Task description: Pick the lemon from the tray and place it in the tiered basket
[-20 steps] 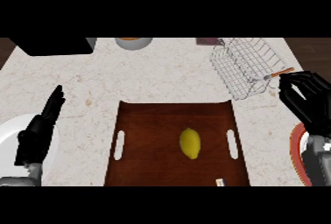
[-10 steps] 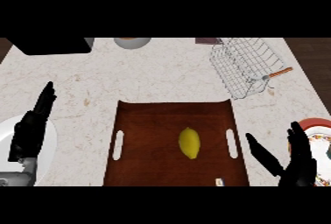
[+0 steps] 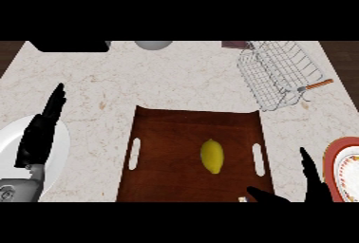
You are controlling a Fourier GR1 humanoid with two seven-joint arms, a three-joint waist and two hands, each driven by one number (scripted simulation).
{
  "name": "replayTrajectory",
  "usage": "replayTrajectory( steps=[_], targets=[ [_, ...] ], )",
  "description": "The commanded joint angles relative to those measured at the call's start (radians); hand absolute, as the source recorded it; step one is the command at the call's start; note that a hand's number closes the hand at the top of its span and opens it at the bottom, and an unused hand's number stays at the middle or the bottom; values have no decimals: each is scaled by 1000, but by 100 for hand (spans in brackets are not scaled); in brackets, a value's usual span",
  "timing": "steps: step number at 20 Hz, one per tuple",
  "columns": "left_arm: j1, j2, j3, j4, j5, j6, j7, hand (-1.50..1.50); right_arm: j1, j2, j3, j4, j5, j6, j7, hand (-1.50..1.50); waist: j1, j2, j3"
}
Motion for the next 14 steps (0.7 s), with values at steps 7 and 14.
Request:
replayTrajectory(
  steps=[7, 14],
  targets=[
    [-92, -28, -13, 47, -18, -4, 26, 0, -308, 97, 53, -125, 237, 350, 658, -150, 25, 4, 4],
    [-11, -38, -16, 20, -13, -12, -8, 0, -378, 238, -4, 3, 223, 475, 696, -150, 30, -2, 7]
  ],
)
